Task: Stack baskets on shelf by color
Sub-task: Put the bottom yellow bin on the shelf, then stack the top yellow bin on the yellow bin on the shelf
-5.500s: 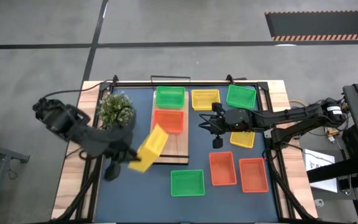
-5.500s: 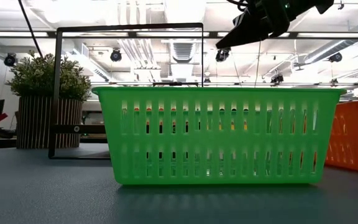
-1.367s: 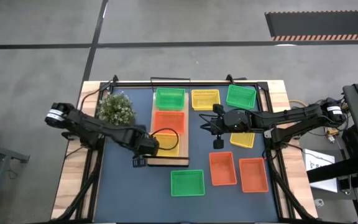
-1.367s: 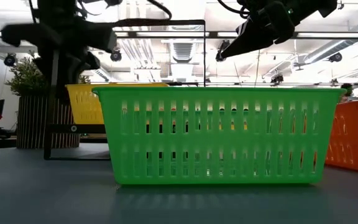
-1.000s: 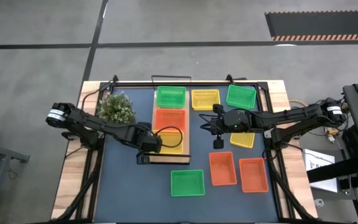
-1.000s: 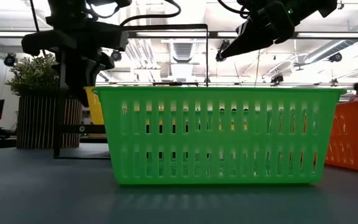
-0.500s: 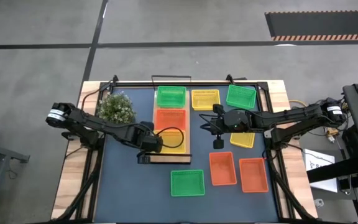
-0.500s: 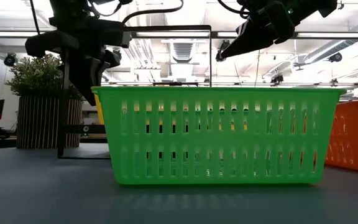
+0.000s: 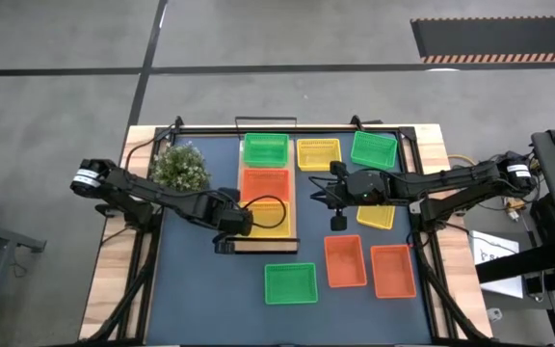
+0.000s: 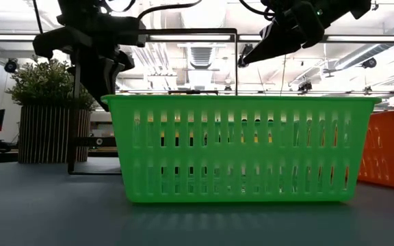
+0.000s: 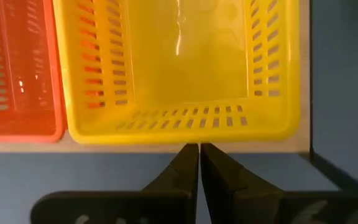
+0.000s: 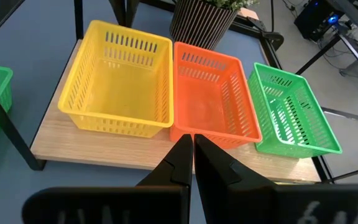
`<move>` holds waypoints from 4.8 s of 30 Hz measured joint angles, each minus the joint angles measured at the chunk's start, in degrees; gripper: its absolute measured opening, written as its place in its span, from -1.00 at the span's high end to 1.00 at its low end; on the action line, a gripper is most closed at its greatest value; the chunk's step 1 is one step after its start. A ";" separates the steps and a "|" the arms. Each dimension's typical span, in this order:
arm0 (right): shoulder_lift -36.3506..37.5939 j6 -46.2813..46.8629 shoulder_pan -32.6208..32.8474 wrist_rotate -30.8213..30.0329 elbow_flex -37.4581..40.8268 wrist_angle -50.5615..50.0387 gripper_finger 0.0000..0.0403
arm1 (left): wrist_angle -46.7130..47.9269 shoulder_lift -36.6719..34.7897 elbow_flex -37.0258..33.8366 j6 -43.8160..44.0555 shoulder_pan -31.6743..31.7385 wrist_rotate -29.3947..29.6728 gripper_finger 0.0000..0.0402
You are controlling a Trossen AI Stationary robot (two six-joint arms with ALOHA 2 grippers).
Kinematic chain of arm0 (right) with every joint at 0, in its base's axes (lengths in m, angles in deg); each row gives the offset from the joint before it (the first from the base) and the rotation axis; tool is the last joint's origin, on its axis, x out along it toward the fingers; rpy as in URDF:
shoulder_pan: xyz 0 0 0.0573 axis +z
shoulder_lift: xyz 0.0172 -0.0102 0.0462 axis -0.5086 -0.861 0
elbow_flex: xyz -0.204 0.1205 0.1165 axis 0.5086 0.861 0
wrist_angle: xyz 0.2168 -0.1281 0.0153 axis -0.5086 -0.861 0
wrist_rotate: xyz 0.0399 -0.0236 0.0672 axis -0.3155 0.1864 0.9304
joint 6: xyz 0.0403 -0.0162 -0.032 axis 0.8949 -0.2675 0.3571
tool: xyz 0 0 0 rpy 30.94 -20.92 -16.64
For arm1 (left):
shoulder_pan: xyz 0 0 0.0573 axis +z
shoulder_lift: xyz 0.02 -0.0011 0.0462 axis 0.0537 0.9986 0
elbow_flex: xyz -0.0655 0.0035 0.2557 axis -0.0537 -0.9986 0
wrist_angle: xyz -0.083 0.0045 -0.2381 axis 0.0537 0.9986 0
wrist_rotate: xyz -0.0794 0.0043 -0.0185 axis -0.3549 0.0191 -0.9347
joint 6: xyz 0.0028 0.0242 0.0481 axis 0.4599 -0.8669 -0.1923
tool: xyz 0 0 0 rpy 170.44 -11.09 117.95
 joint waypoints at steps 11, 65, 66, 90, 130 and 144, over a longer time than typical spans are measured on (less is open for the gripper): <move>0.00 2.14 -0.02 -0.02 0.00 -0.42 0.96 | 1.25 -10.20 1.09 -1.79 -0.04 0.76 0.99; -13.05 21.80 -2.08 -5.77 0.79 6.80 0.46 | -57.11 -35.08 -25.11 -37.67 -1.25 2.08 0.99; -13.03 22.46 -2.49 -5.79 0.68 6.19 0.44 | -57.00 -35.11 -25.11 -37.67 -1.25 2.08 0.99; -12.27 10.01 -18.42 0.44 -2.10 -6.81 0.13 | -57.18 -35.02 -25.18 -37.64 -1.25 2.08 0.99; -13.03 -0.09 -30.09 6.96 -2.09 -9.27 0.15 | -57.20 -35.02 -25.83 -37.62 -1.24 2.09 0.99; -13.03 0.06 -30.31 9.31 -0.34 -4.81 0.15 | -57.20 -35.04 -25.81 -37.94 -1.22 2.35 0.99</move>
